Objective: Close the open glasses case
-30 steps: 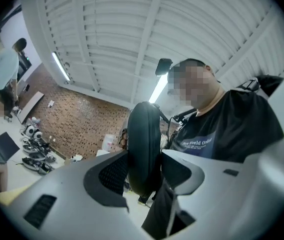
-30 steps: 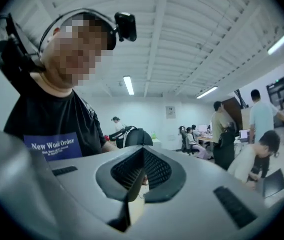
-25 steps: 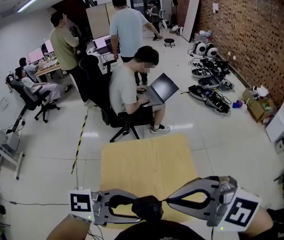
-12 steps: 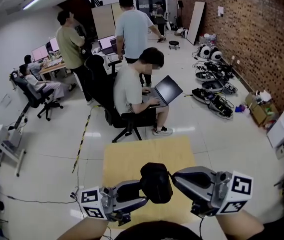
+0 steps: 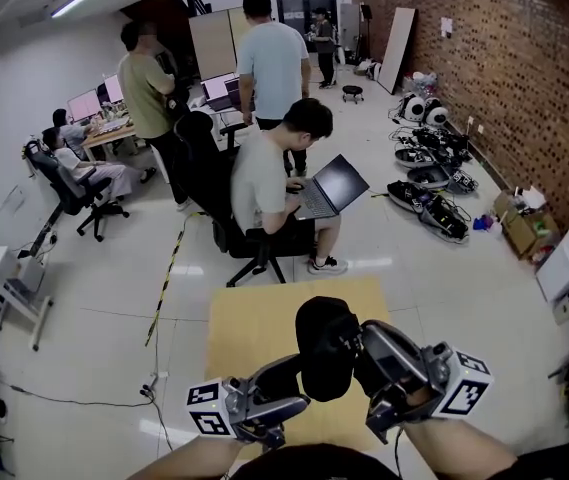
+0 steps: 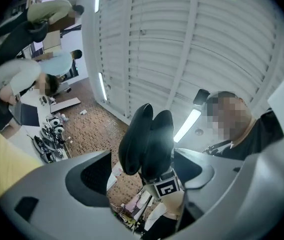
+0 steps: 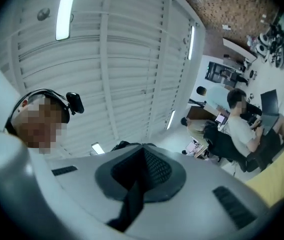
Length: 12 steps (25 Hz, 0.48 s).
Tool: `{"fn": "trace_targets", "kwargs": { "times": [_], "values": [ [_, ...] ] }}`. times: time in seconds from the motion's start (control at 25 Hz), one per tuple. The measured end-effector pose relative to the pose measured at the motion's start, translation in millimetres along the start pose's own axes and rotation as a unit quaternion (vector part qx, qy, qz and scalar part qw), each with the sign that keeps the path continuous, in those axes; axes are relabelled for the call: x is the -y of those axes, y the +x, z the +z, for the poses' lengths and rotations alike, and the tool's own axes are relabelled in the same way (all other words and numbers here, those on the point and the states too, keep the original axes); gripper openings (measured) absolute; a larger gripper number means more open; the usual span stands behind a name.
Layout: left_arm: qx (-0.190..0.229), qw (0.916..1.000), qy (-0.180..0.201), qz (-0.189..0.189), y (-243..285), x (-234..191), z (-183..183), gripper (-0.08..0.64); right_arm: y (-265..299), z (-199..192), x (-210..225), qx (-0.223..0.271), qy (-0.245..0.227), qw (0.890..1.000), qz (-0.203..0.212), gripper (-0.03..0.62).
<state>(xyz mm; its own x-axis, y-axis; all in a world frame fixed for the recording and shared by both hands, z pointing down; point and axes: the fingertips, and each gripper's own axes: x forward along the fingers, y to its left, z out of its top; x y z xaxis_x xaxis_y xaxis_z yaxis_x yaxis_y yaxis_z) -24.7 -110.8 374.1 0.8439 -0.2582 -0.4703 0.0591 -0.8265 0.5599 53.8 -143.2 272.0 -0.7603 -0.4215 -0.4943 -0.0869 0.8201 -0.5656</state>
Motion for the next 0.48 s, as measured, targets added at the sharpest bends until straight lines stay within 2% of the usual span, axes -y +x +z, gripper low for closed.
{"fn": "trace_targets", "kwargs": {
  "times": [0.08,0.2,0.28,0.36,0.48],
  "values": [
    [-0.012,0.9999,-0.003,0.003,-0.1,-3.0,-14.6,0.372,2.5,7.2,-1.4,0.014,0.012,1.000,0.007,-0.015],
    [-0.050,0.9987,0.012,0.001,12.3,0.0,-42.2,0.454,9.6,8.2,-4.2,0.026,0.027,0.999,0.015,-0.015],
    [-0.057,0.9981,0.019,-0.015,26.6,9.5,-49.1,0.484,14.2,4.1,-4.2,0.027,0.025,0.999,0.013,-0.015],
    [-0.039,0.9987,0.019,-0.025,39.4,17.3,-41.6,0.486,16.6,-0.5,-3.4,0.022,0.015,1.000,0.010,-0.015],
    [0.030,0.9994,-0.013,-0.013,40.5,13.9,-5.9,0.486,15.0,-4.2,-4.3,0.012,-0.004,1.000,0.004,-0.015]
  ]
}}
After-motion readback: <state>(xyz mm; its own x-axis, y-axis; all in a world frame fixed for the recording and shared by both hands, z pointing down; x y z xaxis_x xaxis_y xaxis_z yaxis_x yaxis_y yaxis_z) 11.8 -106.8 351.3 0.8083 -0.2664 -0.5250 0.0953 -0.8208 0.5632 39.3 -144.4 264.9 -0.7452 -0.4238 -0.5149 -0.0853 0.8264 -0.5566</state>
